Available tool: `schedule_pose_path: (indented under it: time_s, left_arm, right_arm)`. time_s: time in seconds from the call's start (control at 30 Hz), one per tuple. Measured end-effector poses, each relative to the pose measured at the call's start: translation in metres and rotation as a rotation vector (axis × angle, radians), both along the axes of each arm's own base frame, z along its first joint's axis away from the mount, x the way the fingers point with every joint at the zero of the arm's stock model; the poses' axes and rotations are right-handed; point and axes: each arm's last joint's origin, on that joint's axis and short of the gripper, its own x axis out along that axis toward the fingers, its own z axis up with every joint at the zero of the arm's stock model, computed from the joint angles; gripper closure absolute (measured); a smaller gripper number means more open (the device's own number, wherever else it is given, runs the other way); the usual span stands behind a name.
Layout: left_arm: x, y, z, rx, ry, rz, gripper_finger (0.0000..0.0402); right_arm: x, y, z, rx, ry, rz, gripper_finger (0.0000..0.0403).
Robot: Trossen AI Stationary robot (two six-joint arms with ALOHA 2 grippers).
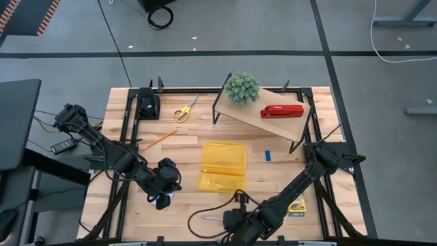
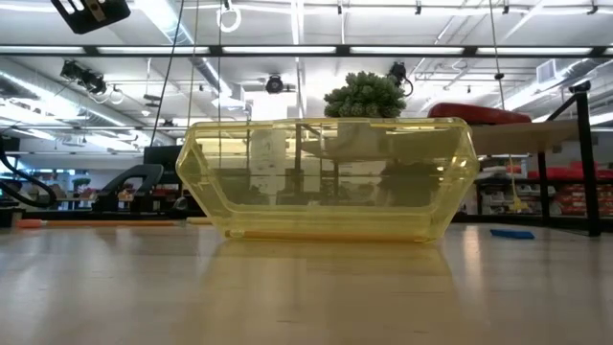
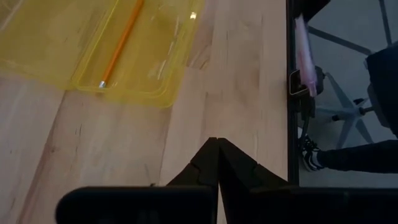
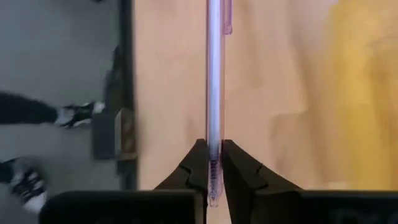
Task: Pack school essentials
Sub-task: Put the pen into the supply box
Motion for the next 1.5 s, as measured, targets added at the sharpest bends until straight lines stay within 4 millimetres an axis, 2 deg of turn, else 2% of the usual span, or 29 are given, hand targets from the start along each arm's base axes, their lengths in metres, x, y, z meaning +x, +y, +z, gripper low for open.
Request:
schedule_pose_path:
  time_s: [0.13, 0.3, 0.43, 0.53, 0.77, 0.93, 1.1, 1.33, 1.5]
  left_arm:
    - [0.000, 0.000, 0.000, 0.000, -0.001, 0.000, 0.0387]
    - [0.000, 0.000, 0.000, 0.000, 0.000, 0.000, 0.0381]
    - [0.000, 0.000, 0.000, 0.000, 0.000, -0.001, 0.0389]
    - [0.000, 0.000, 0.000, 0.008, -0.002, -0.008, 0.0394]
    - [-0.002, 0.000, -0.002, 0.039, 0.014, -0.032, 0.0384]
    - [-0.002, 0.000, -0.002, 0.043, 0.018, -0.032, 0.0383]
    - [-0.002, 0.000, -0.002, 0.055, 0.015, -0.045, 0.0394]
    - [-0.002, 0.000, -0.002, 0.059, 0.014, -0.050, 0.0383]
    - [-0.002, 0.000, -0.002, 0.058, 0.014, -0.049, 0.0382]
  right_arm:
    - [0.019, -0.028, 0.027, -0.038, -0.034, -0.070, 0.0370]
    - [0.038, -0.074, 0.047, -0.085, 0.019, -0.125, 0.0370]
    - [0.045, -0.105, 0.057, -0.135, 0.084, -0.120, 0.0370]
    - [0.047, -0.120, 0.057, -0.166, 0.147, -0.067, 0.0370]
    - [0.043, -0.136, 0.047, -0.235, 0.287, 0.012, 0.0370]
    - [0.046, -0.152, 0.045, -0.218, 0.320, 0.001, 0.0370]
    - [0.047, -0.168, 0.033, -0.223, 0.392, -0.020, 0.0355]
    - [0.049, -0.172, 0.018, -0.183, 0.432, 0.033, 0.0362]
    - [0.050, -0.171, 0.006, -0.075, 0.462, 0.064, 0.0358]
